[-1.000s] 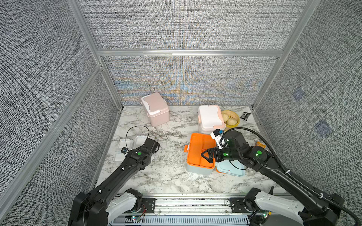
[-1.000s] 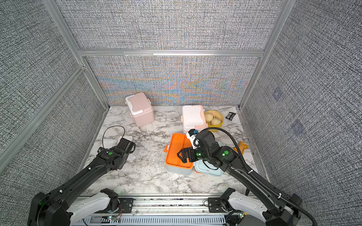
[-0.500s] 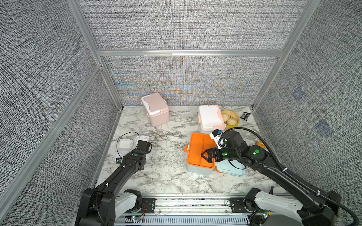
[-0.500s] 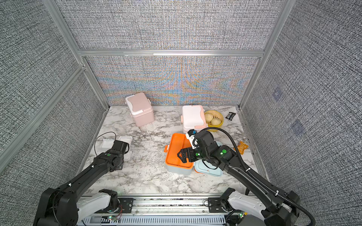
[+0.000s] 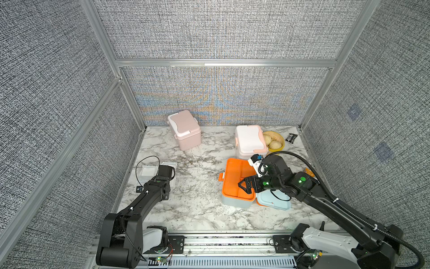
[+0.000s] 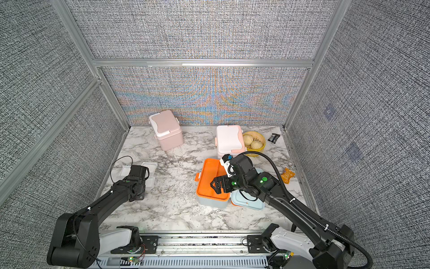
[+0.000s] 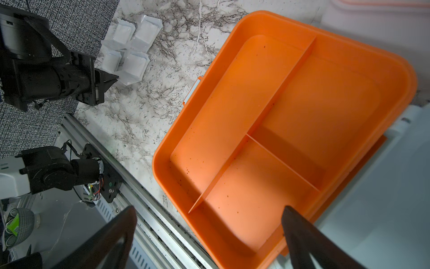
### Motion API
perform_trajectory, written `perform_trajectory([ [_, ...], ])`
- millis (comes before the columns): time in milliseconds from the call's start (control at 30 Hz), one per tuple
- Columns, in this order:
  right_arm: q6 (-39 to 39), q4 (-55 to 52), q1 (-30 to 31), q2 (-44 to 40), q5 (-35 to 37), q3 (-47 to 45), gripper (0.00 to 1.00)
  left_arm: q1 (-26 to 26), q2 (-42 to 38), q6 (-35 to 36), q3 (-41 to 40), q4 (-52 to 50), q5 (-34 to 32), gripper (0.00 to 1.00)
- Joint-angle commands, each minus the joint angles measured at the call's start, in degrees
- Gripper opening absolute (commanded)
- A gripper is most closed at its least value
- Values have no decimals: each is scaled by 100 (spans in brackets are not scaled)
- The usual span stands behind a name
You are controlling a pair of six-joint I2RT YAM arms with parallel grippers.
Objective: Open first aid kits and take out gauze
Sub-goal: Place the gauze at the center of the board.
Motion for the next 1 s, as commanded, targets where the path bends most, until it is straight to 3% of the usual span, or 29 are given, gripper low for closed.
perform_trajectory([
  [0,-17,18,6,-7,29,16,99,61,-58,178,31,-3,30,0],
  [133,-6,12,5,-6,30,31,99,155,-171,274,33,-62,10,2],
  [200,2,17,4,-12,39,7,99,189,-185,343,56,-96,19,11],
  [300,19,-50,6,-17,114,33,99,260,-223,472,99,-168,27,30],
  [533,172,-351,-10,-249,630,69,99,296,-857,1369,537,-496,421,99],
  [733,556,-290,-26,-402,1048,68,99,259,-1568,2966,970,-306,1507,100],
  [867,994,-1,-24,-181,1201,264,87,-18,-1616,3869,1342,-291,2251,100],
  [967,1324,-12,-7,180,1559,461,84,-426,-1485,4362,1556,-256,2775,100],
])
